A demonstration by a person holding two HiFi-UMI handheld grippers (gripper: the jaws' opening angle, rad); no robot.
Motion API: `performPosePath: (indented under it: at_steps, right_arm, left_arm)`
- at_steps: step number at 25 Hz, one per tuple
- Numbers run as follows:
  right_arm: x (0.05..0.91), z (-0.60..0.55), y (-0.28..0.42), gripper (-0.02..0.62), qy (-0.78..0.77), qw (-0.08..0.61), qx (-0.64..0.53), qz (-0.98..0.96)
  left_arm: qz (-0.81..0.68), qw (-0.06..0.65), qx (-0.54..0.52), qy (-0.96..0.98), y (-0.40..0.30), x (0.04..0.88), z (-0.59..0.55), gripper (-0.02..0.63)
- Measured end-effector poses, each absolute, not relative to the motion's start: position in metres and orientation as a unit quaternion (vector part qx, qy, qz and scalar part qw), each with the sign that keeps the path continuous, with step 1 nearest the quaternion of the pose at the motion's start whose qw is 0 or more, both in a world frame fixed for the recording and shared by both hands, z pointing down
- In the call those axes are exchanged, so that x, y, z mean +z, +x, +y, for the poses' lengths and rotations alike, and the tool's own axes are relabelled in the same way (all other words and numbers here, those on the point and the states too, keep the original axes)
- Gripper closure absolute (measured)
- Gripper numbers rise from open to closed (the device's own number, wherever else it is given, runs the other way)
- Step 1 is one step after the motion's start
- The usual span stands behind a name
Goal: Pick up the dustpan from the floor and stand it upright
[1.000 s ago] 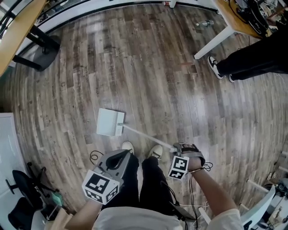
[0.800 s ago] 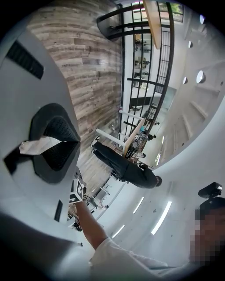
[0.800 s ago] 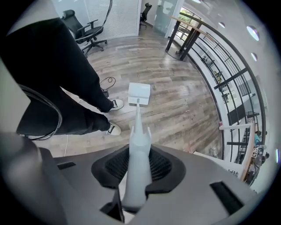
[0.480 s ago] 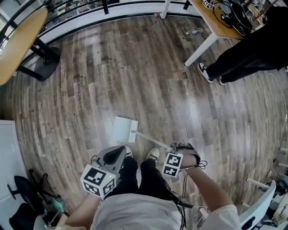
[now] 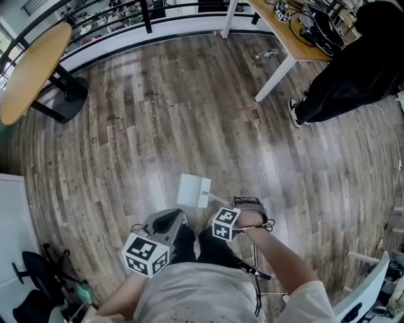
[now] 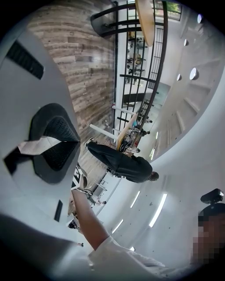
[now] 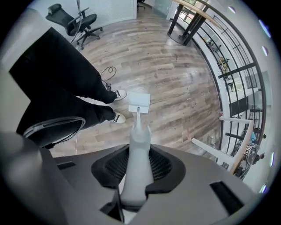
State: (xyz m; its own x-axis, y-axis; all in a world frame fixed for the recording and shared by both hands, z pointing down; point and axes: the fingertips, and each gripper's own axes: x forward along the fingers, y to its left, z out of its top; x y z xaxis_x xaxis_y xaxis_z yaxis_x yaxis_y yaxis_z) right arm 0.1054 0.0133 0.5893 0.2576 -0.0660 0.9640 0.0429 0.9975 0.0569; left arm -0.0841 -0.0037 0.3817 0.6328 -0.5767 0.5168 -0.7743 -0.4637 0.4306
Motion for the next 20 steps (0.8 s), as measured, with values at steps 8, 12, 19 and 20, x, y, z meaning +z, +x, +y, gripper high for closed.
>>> performPosePath:
  at_steps: [8,12,19,20]
  right_arm:
    - [0.588,0.011,0.070,0.472,-0.005,0.811,-0.056,-0.582]
    - [0.590,0.014,0.057,0.472,-0.002,0.816,-0.055,-0.576]
    - [0.590,0.015,0.042,0.472,-0.005,0.821,-0.058,-0.568]
    - [0.590,0.015,0.042,0.471,-0.005,0.821,-0.059,-0.568]
  left_arm:
    - [-0.414,0.326,0.143,0.837,-0.091,0.376,0.001,0.583]
    - [-0.426,0.330,0.137,0.832,-0.099,0.377,0.005,0.584]
    - [-0.443,0.330,0.127,0.824,-0.111,0.374,0.012,0.584]
    - [-0.445,0.329,0.127,0.823,-0.112,0.373,0.013,0.584]
